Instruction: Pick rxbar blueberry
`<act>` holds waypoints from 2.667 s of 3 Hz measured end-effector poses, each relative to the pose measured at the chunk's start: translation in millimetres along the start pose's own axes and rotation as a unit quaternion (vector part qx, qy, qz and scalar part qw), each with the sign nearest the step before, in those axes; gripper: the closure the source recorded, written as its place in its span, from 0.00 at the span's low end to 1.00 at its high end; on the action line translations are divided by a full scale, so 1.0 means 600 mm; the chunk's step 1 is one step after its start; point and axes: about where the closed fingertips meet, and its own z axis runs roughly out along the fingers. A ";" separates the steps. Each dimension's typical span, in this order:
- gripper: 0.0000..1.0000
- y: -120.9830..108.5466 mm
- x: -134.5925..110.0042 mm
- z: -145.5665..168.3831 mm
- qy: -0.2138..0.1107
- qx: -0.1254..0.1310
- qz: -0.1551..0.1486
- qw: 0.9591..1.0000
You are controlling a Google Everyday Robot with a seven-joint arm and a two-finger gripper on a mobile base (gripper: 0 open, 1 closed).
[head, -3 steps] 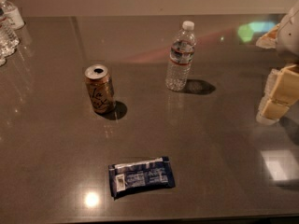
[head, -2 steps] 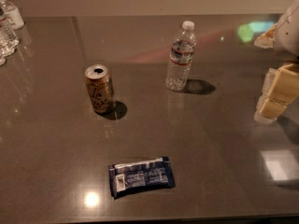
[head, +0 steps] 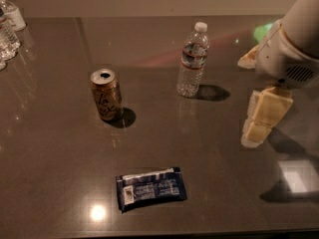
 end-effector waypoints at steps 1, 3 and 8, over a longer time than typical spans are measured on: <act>0.00 0.041 -0.045 0.036 -0.038 -0.028 -0.019 0.999; 0.00 0.121 -0.131 0.103 -0.093 -0.063 -0.052 0.992; 0.16 0.248 -0.223 0.219 -0.092 -0.111 -0.084 0.986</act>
Offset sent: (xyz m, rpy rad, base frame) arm -0.0493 0.1131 -0.0598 0.2314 0.0840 0.1784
